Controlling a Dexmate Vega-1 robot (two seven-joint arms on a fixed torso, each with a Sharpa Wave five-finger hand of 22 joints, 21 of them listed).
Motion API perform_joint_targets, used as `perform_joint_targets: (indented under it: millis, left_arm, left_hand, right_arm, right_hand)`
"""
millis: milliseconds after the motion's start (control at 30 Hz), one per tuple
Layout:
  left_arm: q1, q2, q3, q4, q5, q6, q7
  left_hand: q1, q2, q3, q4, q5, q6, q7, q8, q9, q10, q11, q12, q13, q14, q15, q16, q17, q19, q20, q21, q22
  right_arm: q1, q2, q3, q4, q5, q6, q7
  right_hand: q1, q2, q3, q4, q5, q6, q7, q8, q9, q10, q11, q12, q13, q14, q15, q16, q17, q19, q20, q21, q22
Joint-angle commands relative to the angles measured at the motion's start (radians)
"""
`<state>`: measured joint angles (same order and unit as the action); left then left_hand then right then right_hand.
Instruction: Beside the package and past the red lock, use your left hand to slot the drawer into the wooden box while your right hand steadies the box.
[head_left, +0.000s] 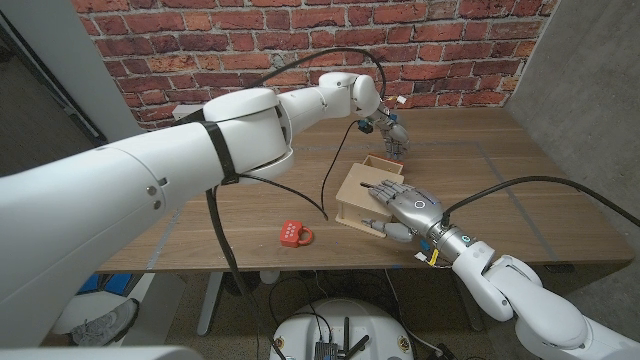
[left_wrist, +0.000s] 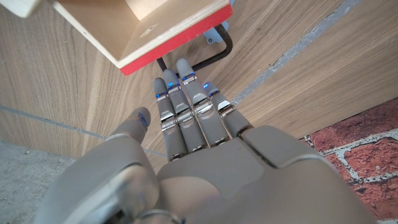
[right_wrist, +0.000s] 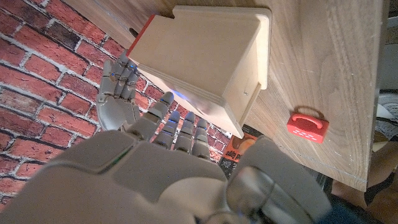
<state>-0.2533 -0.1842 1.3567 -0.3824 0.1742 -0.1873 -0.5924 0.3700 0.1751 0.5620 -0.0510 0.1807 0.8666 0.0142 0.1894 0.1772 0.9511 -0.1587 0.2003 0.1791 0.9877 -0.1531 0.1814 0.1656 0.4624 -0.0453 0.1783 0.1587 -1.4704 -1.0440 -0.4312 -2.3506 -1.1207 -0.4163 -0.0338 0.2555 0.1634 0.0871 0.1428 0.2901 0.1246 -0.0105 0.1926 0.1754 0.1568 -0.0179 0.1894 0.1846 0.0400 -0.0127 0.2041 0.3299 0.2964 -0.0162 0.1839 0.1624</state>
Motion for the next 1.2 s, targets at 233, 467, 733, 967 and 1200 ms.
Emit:
perform_joint_targets:
  millis: [233,467,733,967,1200]
  left_arm:
    - [-0.004,-0.002,-0.011,0.017,-0.008,-0.023,-0.042]
    - [-0.005,0.001,-0.015,0.016,-0.011,-0.028,-0.071]
    - [-0.009,0.002,-0.019,0.016,-0.011,-0.035,-0.098]
    - [-0.012,0.000,-0.017,0.016,-0.008,-0.032,-0.109]
    - [-0.014,-0.004,-0.013,0.016,-0.006,-0.032,-0.114]
  left_hand:
    - [-0.027,0.002,0.037,0.006,-0.005,0.051,0.007,0.015,0.003,0.053,0.000,0.018,0.002,0.049,-0.065,0.010,0.003,0.026,-0.129,0.008,0.003]
    - [-0.037,0.001,0.053,0.009,-0.005,0.064,0.013,0.014,0.003,0.077,0.002,0.021,0.003,0.067,-0.065,0.010,0.003,0.033,-0.134,0.008,0.003]
    - [-0.049,0.001,0.071,0.013,-0.005,0.091,0.017,0.018,0.003,0.100,-0.001,0.022,0.003,0.091,-0.066,0.012,0.004,0.040,-0.137,0.007,0.003]
    - [-0.064,0.002,0.093,0.020,-0.006,0.125,0.020,0.022,0.004,0.138,0.009,0.027,0.003,0.122,-0.067,0.014,0.005,0.043,-0.145,0.006,0.004]
    - [-0.070,0.002,0.100,0.023,-0.006,0.130,0.020,0.020,0.005,0.146,0.007,0.026,0.003,0.133,-0.067,0.015,0.005,0.045,-0.145,0.006,0.004]
  right_arm:
    - [0.013,0.009,-0.012,0.004,-0.001,0.008,0.033]
    - [0.017,0.012,-0.015,0.006,-0.004,0.009,0.036]
    - [0.017,0.015,-0.020,0.006,-0.007,0.008,0.037]
    - [0.016,0.016,-0.019,0.006,-0.005,0.007,0.036]
    - [0.014,0.019,-0.019,0.007,-0.007,0.003,0.032]
  right_hand:
    - [-0.010,0.004,0.007,0.001,-0.001,0.012,-0.001,0.006,0.005,0.008,0.001,0.008,0.005,0.008,-0.003,0.004,0.000,0.009,-0.001,0.003,0.004]
    - [-0.010,0.004,0.007,0.001,-0.001,0.012,-0.001,0.006,0.005,0.008,0.001,0.008,0.005,0.008,-0.003,0.004,0.000,0.009,-0.001,0.003,0.004]
    - [-0.010,0.004,0.007,0.001,-0.001,0.012,-0.001,0.006,0.005,0.008,0.001,0.008,0.005,0.008,-0.003,0.004,0.000,0.009,-0.001,0.003,0.004]
    - [-0.010,0.004,0.007,0.001,-0.001,0.012,-0.001,0.006,0.005,0.008,0.001,0.008,0.005,0.008,-0.003,0.004,0.000,0.009,-0.001,0.003,0.004]
    - [-0.010,0.004,0.007,0.001,-0.001,0.012,-0.001,0.006,0.005,0.008,0.001,0.008,0.005,0.008,-0.003,0.004,0.000,0.009,-0.001,0.003,0.004]
